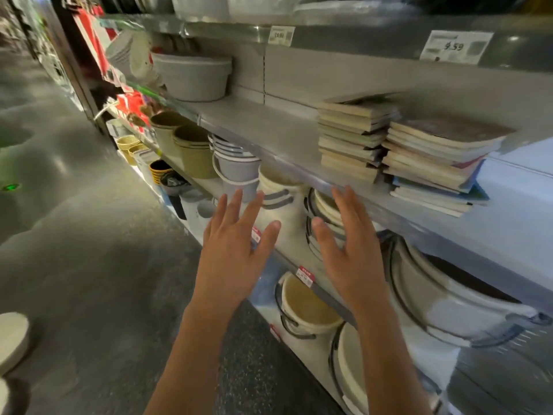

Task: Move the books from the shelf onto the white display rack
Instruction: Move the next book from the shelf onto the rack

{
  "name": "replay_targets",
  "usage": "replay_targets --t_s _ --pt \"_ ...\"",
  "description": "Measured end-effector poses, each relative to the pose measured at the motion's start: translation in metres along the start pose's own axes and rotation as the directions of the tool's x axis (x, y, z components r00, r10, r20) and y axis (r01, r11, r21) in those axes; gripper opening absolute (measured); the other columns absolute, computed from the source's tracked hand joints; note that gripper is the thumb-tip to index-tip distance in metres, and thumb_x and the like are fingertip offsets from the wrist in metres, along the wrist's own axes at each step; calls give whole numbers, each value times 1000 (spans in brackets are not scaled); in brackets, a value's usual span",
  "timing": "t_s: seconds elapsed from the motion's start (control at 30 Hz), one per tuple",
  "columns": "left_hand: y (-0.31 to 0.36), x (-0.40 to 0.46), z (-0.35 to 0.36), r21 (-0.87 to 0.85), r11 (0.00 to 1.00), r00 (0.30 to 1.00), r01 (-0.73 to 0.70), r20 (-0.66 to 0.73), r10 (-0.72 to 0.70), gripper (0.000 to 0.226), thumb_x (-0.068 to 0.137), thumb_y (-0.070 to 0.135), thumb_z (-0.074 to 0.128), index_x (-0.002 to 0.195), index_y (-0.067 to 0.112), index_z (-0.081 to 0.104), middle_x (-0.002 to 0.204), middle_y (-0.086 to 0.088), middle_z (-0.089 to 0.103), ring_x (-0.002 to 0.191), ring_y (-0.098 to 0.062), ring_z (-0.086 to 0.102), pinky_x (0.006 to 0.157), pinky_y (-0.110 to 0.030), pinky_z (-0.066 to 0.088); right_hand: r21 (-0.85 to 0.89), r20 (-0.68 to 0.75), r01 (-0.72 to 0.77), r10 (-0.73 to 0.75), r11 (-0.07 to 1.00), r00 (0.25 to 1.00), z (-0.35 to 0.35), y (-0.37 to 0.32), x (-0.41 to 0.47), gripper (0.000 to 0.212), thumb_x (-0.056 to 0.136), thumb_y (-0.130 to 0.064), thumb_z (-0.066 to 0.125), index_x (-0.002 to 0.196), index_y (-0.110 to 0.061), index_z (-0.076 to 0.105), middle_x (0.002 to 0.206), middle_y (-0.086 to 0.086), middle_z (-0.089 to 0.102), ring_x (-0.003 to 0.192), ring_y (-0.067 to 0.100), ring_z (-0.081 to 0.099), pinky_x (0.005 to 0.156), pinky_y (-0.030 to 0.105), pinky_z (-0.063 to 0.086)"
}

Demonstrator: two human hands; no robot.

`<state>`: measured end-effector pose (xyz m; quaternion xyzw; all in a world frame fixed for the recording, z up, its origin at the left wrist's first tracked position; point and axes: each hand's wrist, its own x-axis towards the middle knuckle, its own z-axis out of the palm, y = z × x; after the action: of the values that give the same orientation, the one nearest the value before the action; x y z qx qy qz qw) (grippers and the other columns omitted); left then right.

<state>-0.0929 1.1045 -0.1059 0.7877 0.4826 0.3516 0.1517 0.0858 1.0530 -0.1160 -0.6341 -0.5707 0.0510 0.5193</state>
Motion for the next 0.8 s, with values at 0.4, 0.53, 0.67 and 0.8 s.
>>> replay_targets --t_s 0.4,0.53,0.67,0.8 --pt "-23 152 52 -67 989 989 -128 67 133 75 89 73 21 154 38 27 166 2 15 154 -19 3 121 -43 13 -129 -69 -82 73 988 995 34 41 124 73 88 -70 33 153 -35 30 163 -10 19 148 4 16 113 24 16" --pt "-23 187 69 -131 979 977 -159 120 175 78 86 75 18 154 38 27 166 2 15 154 -19 3 121 -42 13 -154 -133 -136 116 979 984 37 55 145 69 92 -65 37 153 -34 30 162 -16 17 148 2 13 118 29 18" --pt "-24 221 85 -199 959 955 -203 178 239 86 82 82 14 155 37 27 166 3 16 154 -21 6 121 -39 12 -187 -226 -187 143 964 964 40 59 163 62 95 -56 42 152 -33 33 162 -9 23 149 7 18 121 38 21" --pt "-24 264 98 -297 917 918 -265 214 334 85 84 78 16 155 34 26 165 1 19 153 -21 10 121 -41 16 -222 -363 -226 135 949 922 47 65 189 61 97 -57 43 151 -30 34 160 -4 30 148 10 24 119 37 27"
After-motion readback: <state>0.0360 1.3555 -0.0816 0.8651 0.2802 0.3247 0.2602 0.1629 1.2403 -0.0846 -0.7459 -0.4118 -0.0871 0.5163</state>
